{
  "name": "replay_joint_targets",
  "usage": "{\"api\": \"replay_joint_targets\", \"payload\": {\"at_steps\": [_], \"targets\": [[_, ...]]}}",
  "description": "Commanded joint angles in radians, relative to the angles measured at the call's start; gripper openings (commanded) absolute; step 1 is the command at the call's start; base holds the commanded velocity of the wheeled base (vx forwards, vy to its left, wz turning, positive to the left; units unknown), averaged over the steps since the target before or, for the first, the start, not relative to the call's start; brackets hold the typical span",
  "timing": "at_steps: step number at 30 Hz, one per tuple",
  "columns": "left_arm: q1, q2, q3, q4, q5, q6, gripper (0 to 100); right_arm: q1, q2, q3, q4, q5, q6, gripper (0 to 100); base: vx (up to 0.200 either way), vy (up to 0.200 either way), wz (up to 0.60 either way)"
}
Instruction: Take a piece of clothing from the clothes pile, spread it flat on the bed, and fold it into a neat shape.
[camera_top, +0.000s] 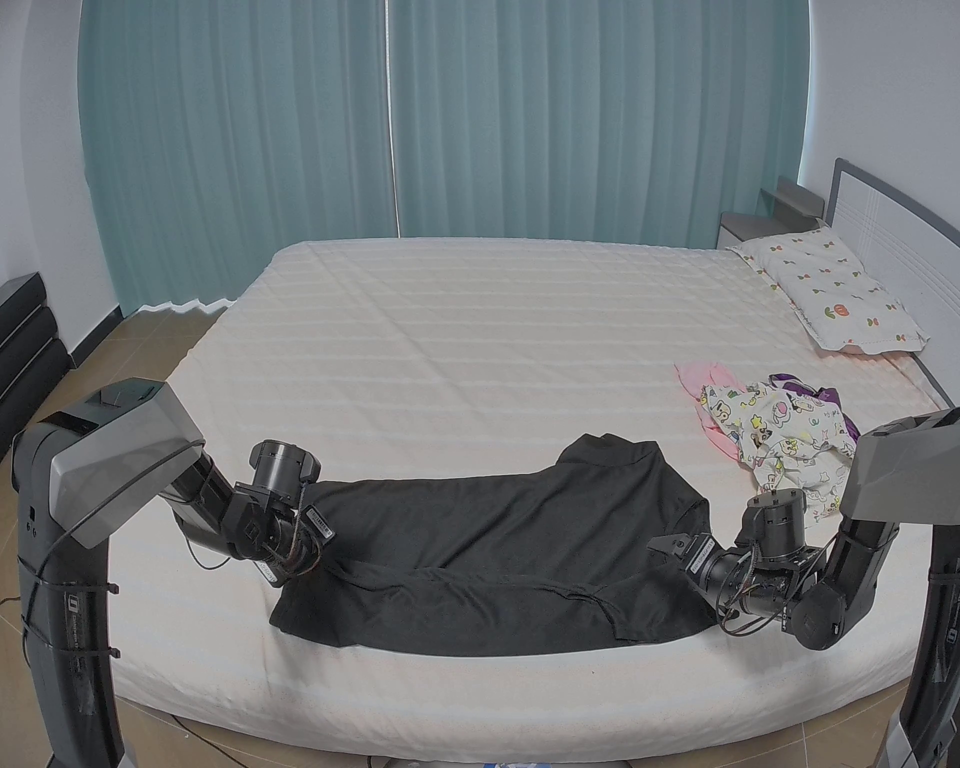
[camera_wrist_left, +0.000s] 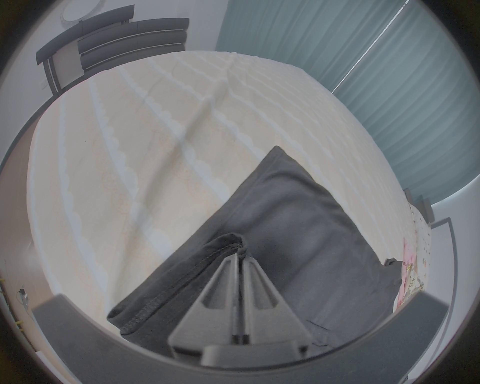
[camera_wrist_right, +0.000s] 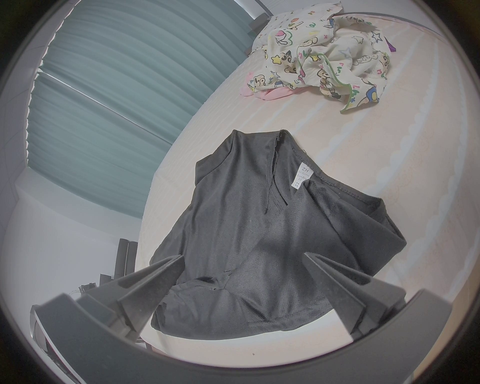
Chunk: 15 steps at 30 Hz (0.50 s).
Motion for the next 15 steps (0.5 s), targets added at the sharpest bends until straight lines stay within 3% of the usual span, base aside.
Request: {"api": "replay_joint_targets", "payload": {"at_steps": [1, 10, 15], "targets": [[0.007, -0.021, -0.001, 0.02, 0.0, -0.001, 0, -0.001, 0.002, 0.001, -0.001, -0.002, 0.0, 100, 0.0, 0.0, 0.0], [0.017, -0.122, 0.01, 0.061, 0.0, -0.003, 0, -0.043, -0.017, -0.002, -0.002, -0.014, -0.016, 100, 0.0, 0.0, 0.0], [0.015, -0.173, 0.01, 0.149, -0.005, -0.004, 0, -0.087, -0.021, -0.013, -0.007, 0.0, -0.108, 100, 0.0, 0.0, 0.0]]}}
